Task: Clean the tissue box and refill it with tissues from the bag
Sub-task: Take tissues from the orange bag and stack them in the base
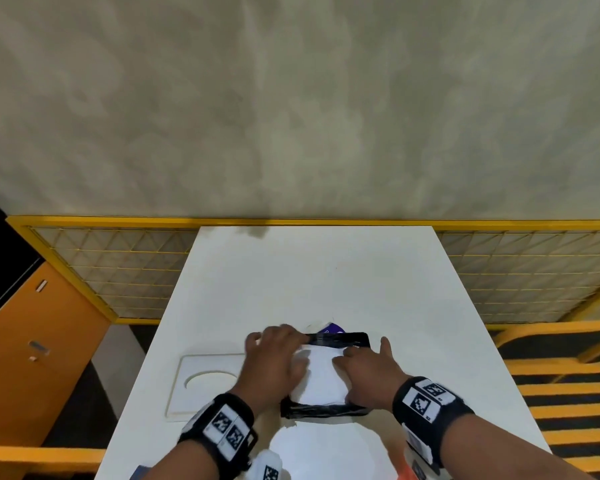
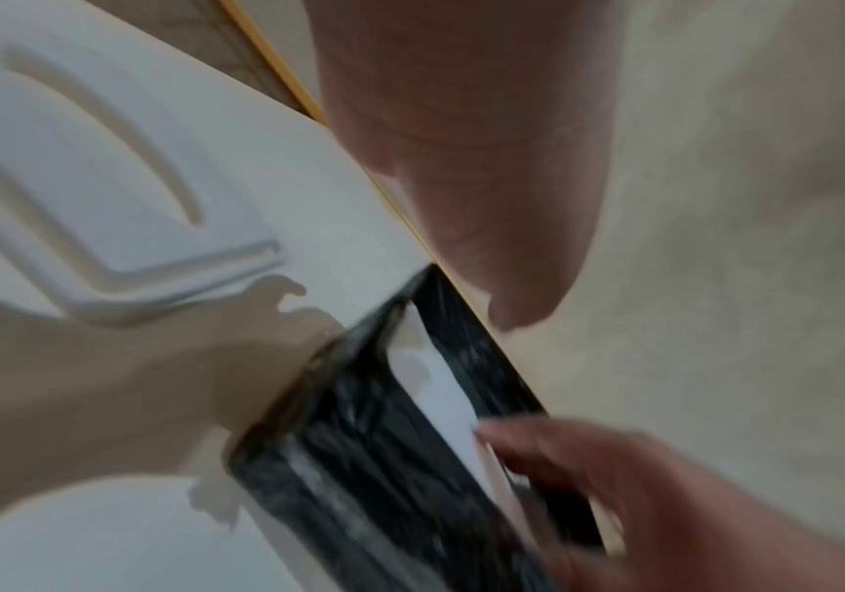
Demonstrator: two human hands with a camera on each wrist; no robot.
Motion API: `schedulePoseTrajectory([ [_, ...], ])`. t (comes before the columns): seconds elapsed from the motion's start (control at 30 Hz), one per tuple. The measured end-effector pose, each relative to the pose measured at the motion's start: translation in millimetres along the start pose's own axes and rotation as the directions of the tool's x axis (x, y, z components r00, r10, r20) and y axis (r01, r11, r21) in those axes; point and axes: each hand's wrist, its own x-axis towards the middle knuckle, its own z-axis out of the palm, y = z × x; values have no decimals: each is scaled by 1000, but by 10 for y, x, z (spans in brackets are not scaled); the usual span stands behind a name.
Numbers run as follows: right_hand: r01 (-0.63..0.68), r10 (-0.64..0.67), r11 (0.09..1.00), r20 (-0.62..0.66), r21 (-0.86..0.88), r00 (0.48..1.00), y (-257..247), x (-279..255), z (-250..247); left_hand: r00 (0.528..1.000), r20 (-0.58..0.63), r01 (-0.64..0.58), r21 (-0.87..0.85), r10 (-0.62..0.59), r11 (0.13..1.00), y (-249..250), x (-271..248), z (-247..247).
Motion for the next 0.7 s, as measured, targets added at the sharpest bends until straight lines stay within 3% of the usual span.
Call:
schedulePoseTrajectory([
  [0.03,0,1,999,-16,44,1000,1,-16,-2,992,-90,80,-72,-86,994,-142,-61,-50],
  [0.07,-3,6,995,-32,96,999,3,-42,2,981,-101,155,-100,-165,983,-292,-128,-96],
  [0.13,-9,29,979,-93,203,995,6,-119,29,945,69,318,32,-319,948,-652,-295,-116],
  [0.17,-11,46,970,-139,242,989,11,-162,48,918,165,342,128,-360,931,-801,-373,-118],
  [0.23,2,64,959,-222,284,973,11,-242,76,869,296,327,255,-396,910,-995,-502,-116],
  [0.3,28,50,954,-252,297,966,4,-327,106,855,322,304,325,-407,895,-1062,-564,-92],
  [0.47,66,53,920,-288,387,956,1,-470,174,855,303,265,443,-422,856,-1019,-691,10],
  [0.7,57,135,853,-324,520,936,182,-689,242,885,256,258,427,-389,867,-931,-685,-102],
])
